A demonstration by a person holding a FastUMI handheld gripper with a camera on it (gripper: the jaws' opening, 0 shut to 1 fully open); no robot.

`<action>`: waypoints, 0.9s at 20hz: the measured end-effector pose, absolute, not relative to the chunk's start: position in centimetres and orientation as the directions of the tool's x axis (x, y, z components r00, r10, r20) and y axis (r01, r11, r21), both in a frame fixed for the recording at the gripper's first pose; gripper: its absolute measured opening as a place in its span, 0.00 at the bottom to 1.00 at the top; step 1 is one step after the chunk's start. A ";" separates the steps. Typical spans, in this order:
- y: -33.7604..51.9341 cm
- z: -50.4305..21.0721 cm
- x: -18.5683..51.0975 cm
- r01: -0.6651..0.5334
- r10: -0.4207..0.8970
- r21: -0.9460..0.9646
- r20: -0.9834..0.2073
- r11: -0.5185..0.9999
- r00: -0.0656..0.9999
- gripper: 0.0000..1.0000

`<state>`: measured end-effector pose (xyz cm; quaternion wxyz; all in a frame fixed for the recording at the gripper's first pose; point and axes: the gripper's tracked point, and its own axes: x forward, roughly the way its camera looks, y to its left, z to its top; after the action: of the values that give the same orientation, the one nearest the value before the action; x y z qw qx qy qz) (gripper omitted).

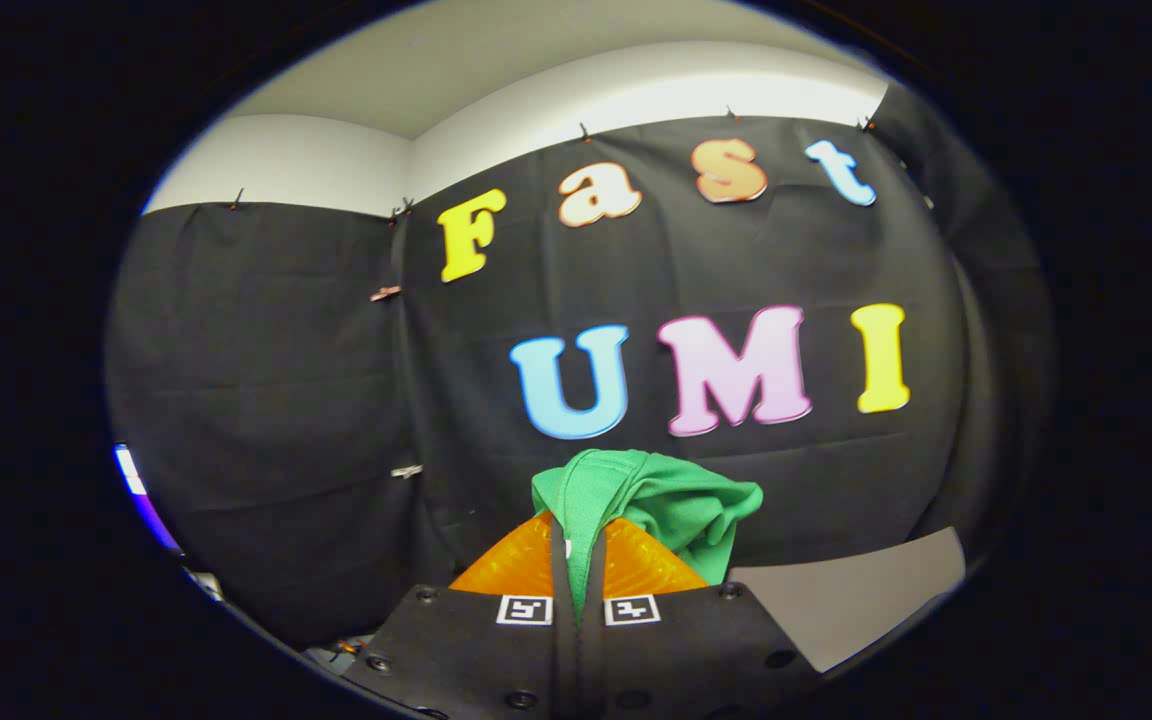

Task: Put the clothes into the washing machine and then close the washing machine lid.

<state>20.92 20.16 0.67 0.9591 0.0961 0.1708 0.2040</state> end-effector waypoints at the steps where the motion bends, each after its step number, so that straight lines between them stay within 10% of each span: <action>1: 21.0 -0.3 20.8 -0.379 0.442 0.246 -0.300 0.892 0.845 0.04; 18: 29.7 -25.4 25.8 -0.434 0.511 0.293 -0.644 0.852 0.569 0.05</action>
<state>25.79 29.74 -25.40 0.8843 0.0508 0.3795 0.2671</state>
